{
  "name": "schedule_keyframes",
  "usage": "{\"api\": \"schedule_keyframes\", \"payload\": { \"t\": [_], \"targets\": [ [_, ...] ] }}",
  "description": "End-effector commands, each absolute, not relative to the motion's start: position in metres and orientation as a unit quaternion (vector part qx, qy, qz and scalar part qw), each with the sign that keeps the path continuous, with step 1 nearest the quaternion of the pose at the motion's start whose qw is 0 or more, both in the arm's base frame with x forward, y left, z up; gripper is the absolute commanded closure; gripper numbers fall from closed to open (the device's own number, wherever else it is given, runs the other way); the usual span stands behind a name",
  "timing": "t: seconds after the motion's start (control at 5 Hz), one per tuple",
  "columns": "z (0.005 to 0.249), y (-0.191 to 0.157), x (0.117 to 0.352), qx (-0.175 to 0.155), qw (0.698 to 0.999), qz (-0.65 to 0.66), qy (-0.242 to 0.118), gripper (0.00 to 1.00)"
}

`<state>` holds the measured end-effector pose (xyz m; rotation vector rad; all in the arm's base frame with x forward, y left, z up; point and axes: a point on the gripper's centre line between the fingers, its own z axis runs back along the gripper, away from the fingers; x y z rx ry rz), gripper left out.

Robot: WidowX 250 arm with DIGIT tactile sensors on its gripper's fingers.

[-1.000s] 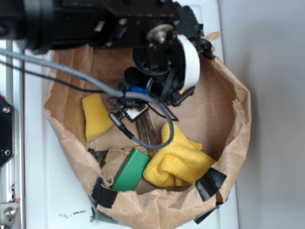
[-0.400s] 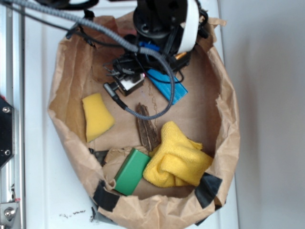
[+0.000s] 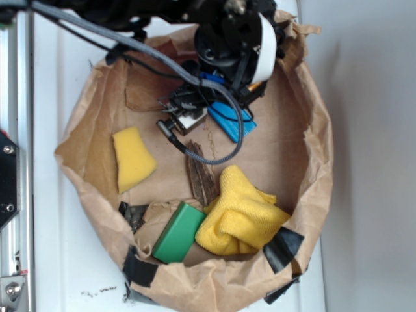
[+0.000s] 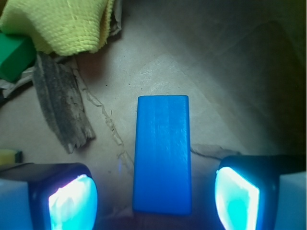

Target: Grab the blue block.

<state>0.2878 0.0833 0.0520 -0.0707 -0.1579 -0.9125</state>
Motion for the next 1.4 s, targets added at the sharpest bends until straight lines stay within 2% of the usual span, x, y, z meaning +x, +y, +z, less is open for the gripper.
{"api": "schedule_keyframes", "payload": {
  "t": [0.0,0.2,0.4,0.6,0.8,1.0,1.2],
  "targets": [
    [0.033,0.077,0.305,-0.004,0.885,-0.459,-0.081,0.0],
    [0.019,0.073,0.297,0.0,0.882,-0.464,-0.078,0.0],
    [0.014,0.073,0.296,0.011,0.881,-0.464,-0.089,1.0],
    [0.03,0.071,0.292,-0.012,0.88,-0.466,-0.094,1.0],
    [0.078,0.066,0.282,-0.042,0.891,-0.427,-0.151,1.0],
    [0.128,0.062,0.256,-0.107,0.9,-0.362,-0.218,1.0],
    [0.176,0.054,0.234,-0.145,0.895,-0.326,-0.269,1.0]
  ]
}}
